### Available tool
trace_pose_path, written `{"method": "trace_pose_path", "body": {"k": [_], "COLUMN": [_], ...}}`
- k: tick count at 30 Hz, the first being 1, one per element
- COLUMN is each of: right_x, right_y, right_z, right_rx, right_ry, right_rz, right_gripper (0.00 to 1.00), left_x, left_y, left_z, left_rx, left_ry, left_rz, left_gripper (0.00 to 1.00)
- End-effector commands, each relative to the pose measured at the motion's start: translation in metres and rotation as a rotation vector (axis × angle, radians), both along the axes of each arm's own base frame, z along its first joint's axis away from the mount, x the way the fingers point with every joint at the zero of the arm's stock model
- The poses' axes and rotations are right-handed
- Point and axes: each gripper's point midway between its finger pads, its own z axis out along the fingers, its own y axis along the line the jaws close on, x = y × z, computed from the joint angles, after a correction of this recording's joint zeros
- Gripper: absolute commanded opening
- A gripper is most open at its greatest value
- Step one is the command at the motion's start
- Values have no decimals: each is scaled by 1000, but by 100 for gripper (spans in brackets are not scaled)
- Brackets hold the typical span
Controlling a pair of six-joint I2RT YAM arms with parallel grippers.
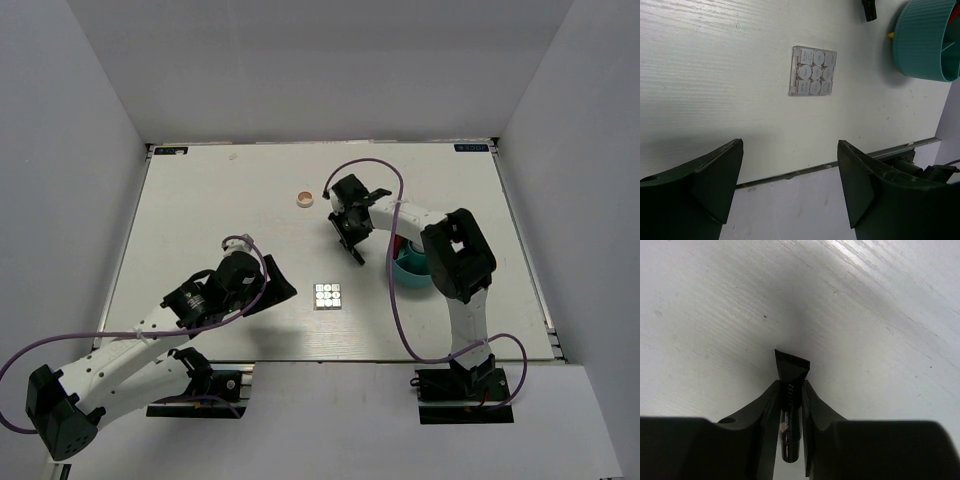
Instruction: Organize the makeup
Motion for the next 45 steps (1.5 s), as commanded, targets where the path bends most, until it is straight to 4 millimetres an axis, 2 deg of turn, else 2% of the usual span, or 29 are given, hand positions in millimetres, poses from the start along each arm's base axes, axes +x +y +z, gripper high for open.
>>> {"method": "trace_pose_path", "body": {"k": [1, 3, 4, 6, 7, 9, 10, 12, 14, 15, 16, 17, 18, 19, 21, 22, 23, 24, 25, 26, 28, 29, 30, 31, 32, 38, 41, 45], "right_x": [-8, -4, -9, -5, -9, -15, -20, -29, -40, -42, -55, -52, -52, -67, -61, -72, -75, -76, -76, -73, -69, -68, -67, -66, -69, -79, -81, -80], "right_y": [11, 19, 25, 33, 39, 42, 41, 40, 31, 26, 13, 10, 1, -13, -34, -47, -58, -75, -85, -105, -128, -147, -157, -172, -180, -218, -230, -235], "right_z": [7, 30, 39, 75, 98, 125, 150, 173, 202, 209, 216, 232, 237, 241, 261, 286, 271, 288, 281, 285, 284, 292, 294, 290, 293, 275, 268, 257], "right_rx": [48, 100, 146, 221, 284, 351, 405, 464, 530, 550, 564, 598, 598, 609, 602, 620, 592, 573, 543, 496, 436, 394, 372, 332, 325, 261, 237, 252], "right_ry": [44, 22, 39, -10, -23, -47, -76, -112, -191, -222, -263, -352, -408, -468, -637, -744, -759, -853, -863, -904, -937, -991, -1015, -1036, -1057, -1043, -1032, -1006], "right_rz": [77, 111, 139, 183, 214, 259, 291, 339, 373, 377, 371, 374, 350, 338, 262, 246, 209, 147, 109, 10, -98, -179, -220, -288, -317, -514, -574, -632], "right_gripper": [21, 18, 17, 17, 17, 18, 18, 18, 18, 19, 20, 20, 20, 16, 9, 2, 0, 0, 0, 0, 0, 0, 0, 0, 0, 3, 3, 3], "left_x": [3, 4, 4, 4, 4, 4, 4, 4, 4, 5, 5, 5, 5, 5, 5, 4, 4, 4, 5, 4, 5, 5, 6, 6, 8, 13, 13, 12], "left_y": [1, 0, 0, -1, -1, -1, -1, -1, -2, -3, -3, -4, -4, -4, -5, -5, -6, -6, -8, -9, -13, -14, -17, -18, -21, -29, -30, -30], "left_z": [10, 10, 10, 11, 10, 10, 11, 9, 10, 10, 9, 9, 7, 7, 4, 2, 1, -1, -2, -4, -7, -8, -8, -11, -9, -11, -11, -11], "left_rx": [-5, -12, -13, -22, -19, -21, -25, -24, -32, -38, -38, -43, -43, -44, -44, -42, -45, -45, -52, -53, -55, -54, -55, -46, -47, -24, -29, -34], "left_ry": [-20, -25, -24, -30, -29, -32, -33, -39, -46, -51, -53, -58, -56, -57, -59, -58, -61, -59, -60, -59, -54, -52, -54, -46, -51, -45, -48, -50], "left_rz": [15, 14, 15, 13, 14, 13, 11, 7, 5, 2, 1, -2, -3, -7, -12, -14, -19, -20, -27, -31, -45, -51, -64, -71, -78, -112, -116, -114], "left_gripper": [85, 85, 85, 85, 85, 85, 85, 85, 85, 85, 85, 86, 85, 85, 85, 85, 85, 86, 86, 86, 86, 86, 86, 86, 86, 86, 86, 86]}}
